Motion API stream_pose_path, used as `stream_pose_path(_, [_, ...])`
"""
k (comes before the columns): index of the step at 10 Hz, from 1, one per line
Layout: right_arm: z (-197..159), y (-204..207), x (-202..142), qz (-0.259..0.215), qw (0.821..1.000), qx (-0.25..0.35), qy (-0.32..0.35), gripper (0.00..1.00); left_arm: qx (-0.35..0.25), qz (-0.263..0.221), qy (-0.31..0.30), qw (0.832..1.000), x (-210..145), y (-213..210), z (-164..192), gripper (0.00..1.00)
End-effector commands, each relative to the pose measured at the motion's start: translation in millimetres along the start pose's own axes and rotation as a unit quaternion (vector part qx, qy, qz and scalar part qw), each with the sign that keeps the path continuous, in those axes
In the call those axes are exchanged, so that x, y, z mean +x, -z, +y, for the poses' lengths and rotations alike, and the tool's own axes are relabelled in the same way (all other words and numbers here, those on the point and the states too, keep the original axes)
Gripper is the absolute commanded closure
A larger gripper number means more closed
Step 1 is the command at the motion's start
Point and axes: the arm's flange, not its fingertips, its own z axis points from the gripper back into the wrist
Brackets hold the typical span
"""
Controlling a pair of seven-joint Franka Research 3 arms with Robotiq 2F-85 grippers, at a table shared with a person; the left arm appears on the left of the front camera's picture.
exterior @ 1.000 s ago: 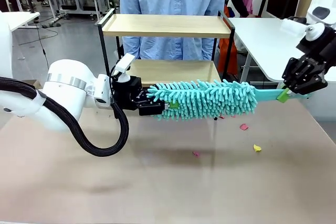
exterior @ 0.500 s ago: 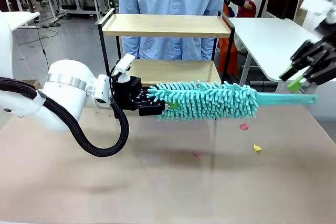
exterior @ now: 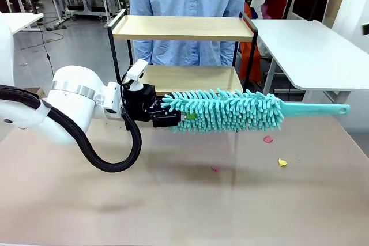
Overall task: Clean the shelf.
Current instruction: Hand the Duster back to the human.
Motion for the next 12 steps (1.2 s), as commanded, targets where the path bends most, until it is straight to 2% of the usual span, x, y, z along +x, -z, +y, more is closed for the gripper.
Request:
stream_pose_path(1, [9.7,-7.9,-23.2,-0.057,0.998,-0.013,-0.005,0.0,-0.001,0.0,0.003,1.0,2.4,0.4,-0.5,1.0])
stream_pose_path(2, [0.0,0.0,0.0,0.0,1.0,0.0,0.0,0.0,-0.001,0.0,0.003,1.0,2.4,0.4,-0.5,1.0])
stream_pose_path(4, [0.0,0.0,0.0,0.0,1.0,0.0,0.0,0.0,-0.001,0.0,0.003,1.0,2.4,0.4,-0.5,1.0])
stream_pose_path(5, [0.0,0.0,0.0,0.0,1.0,0.0,0.0,0.0,0.0,0.0,0.0,1.0,-0.1,0.0,0.0,0.83])
stream_pose_path(7, [0.0,0.0,0.0,0.0,1.0,0.0,0.0,0.0,0.053,-0.029,0.015,0.998,42.4,-15.4,-11.5,0.83])
stream_pose_path(9, [0.0,0.0,0.0,0.0,1.0,0.0,0.0,0.0,0.087,-0.042,0.033,0.995,112.0,-27.2,-31.4,0.83])
stream_pose_path(12, [0.0,0.0,0.0,0.0,1.0,0.0,0.0,0.0,0.225,-0.035,0.049,0.972,217.1,-63.4,-72.4,0.83])
